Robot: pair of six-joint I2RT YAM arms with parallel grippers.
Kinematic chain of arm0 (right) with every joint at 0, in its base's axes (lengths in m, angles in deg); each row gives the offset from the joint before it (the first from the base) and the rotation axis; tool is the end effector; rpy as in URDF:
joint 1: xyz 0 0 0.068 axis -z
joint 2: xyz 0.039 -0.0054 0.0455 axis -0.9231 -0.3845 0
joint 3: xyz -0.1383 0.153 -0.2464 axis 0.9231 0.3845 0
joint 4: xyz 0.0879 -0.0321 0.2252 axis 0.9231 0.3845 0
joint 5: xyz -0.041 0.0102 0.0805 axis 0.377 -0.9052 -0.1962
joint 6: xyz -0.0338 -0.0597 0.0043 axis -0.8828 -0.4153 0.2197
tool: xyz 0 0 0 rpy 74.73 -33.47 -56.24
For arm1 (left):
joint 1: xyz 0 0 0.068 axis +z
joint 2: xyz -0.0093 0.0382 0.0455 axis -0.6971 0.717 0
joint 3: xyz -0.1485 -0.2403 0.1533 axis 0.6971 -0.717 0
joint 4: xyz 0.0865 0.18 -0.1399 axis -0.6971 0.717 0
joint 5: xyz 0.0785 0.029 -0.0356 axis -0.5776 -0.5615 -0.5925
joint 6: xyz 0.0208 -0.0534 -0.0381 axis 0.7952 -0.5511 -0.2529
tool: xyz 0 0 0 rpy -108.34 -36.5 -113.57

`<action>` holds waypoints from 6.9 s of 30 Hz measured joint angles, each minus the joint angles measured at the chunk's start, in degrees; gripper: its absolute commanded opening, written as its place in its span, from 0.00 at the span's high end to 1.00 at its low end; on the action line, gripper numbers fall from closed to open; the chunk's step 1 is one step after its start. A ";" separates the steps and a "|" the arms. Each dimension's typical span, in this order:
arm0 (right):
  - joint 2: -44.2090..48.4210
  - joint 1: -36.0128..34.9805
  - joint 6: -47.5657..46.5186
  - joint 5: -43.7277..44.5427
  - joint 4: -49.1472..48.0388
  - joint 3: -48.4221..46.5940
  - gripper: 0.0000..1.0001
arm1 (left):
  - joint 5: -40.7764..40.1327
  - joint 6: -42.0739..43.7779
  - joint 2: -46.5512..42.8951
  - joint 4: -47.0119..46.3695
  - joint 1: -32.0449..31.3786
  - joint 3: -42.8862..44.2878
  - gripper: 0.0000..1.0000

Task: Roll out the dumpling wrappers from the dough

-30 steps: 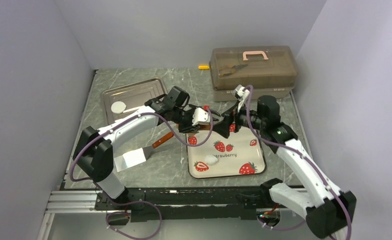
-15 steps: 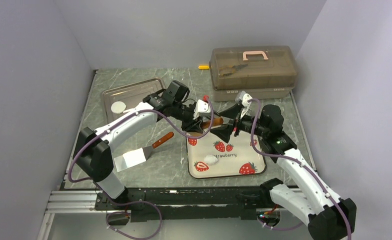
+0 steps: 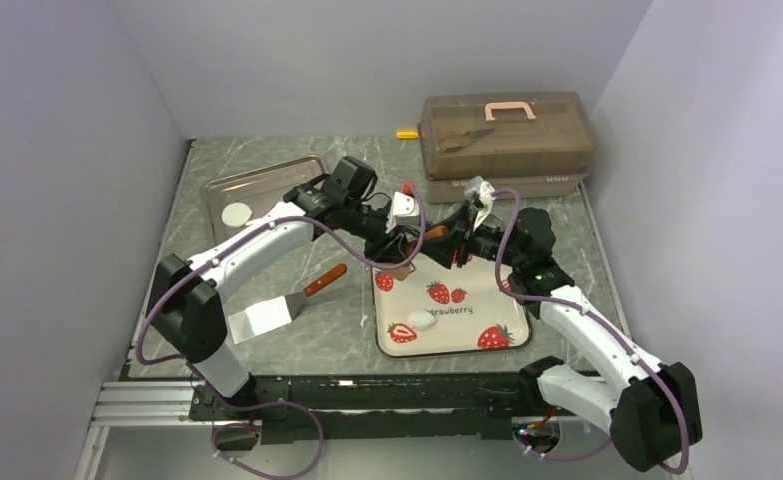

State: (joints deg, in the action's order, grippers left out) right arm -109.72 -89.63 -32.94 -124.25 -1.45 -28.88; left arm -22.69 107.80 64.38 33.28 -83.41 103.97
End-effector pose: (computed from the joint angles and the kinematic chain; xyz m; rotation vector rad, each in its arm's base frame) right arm 0.1676 0.1126 0.3515 -0.7947 1.4997 1.1156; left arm 0.2432 -0.2527 0.3572 1.6318 1.5898 -1.0749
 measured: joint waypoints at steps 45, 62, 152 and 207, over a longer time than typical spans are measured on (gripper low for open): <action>4.68 8.59 19.04 20.96 37.48 -2.78 1.00 | -28.81 -4.46 8.66 -6.10 -1.49 -8.68 0.16; 9.90 7.41 24.02 24.33 29.53 9.86 1.00 | -27.32 -11.39 17.88 -7.76 2.27 -3.21 0.25; 4.90 -36.06 10.93 80.19 27.08 0.57 1.00 | -19.54 -18.34 20.59 -15.98 9.42 -6.73 1.00; 1.05 -37.94 30.45 82.84 29.64 5.75 1.00 | -19.32 -19.34 20.57 -16.65 9.57 -7.13 1.00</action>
State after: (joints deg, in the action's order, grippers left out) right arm -108.67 -127.57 -2.49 -41.41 28.19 -23.13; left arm -42.01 88.46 84.94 16.63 -73.84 96.84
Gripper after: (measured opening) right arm 0.362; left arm 0.228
